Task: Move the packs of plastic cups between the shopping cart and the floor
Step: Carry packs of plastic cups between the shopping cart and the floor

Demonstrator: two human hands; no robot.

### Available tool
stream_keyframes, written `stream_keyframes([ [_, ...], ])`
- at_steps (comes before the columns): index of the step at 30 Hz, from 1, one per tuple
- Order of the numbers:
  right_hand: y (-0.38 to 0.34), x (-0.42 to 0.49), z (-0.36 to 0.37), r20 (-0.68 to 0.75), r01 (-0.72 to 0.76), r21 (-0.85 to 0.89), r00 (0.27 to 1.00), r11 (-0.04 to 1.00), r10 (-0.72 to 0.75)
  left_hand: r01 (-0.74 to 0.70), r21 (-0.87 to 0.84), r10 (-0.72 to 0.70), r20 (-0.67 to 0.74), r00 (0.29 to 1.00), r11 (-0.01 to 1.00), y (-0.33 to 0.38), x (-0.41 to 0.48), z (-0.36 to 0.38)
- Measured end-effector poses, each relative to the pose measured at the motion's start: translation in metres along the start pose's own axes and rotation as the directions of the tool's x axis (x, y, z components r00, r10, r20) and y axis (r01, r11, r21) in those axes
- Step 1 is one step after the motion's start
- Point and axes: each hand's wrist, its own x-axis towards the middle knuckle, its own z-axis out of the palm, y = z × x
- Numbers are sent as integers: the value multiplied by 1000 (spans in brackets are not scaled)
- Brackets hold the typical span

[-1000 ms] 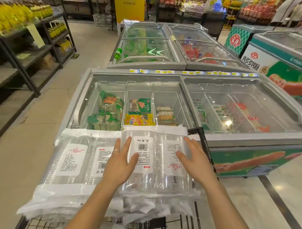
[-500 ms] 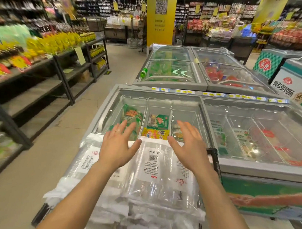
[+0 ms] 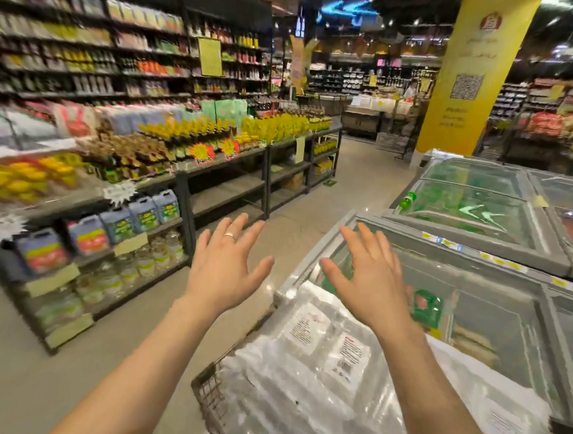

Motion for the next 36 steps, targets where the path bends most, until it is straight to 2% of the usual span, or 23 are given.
stream_keyframes([
  [6, -148, 28, 53, 31, 214, 45, 976, 976, -215, 194, 68, -189, -71, 979, 979, -141, -36, -55],
  [11, -292, 40, 105, 2, 352, 158, 934, 923, -357, 340, 115, -323, -143, 936, 933, -271, -79, -107],
  [20, -519, 33, 194, -17, 549, 313, 819, 775, -573, 580, 176, -518, -300, 801, 795, -458, -172, -199],
  [28, -651, 29, 253, -39, 645, 410, 719, 645, -694, 713, 211, -616, -379, 690, 668, -562, -222, -233],
  [36, -761, 67, 331, -49, 711, 436, 632, 552, -774, 792, 253, -672, -424, 607, 556, -672, -221, -240],
])
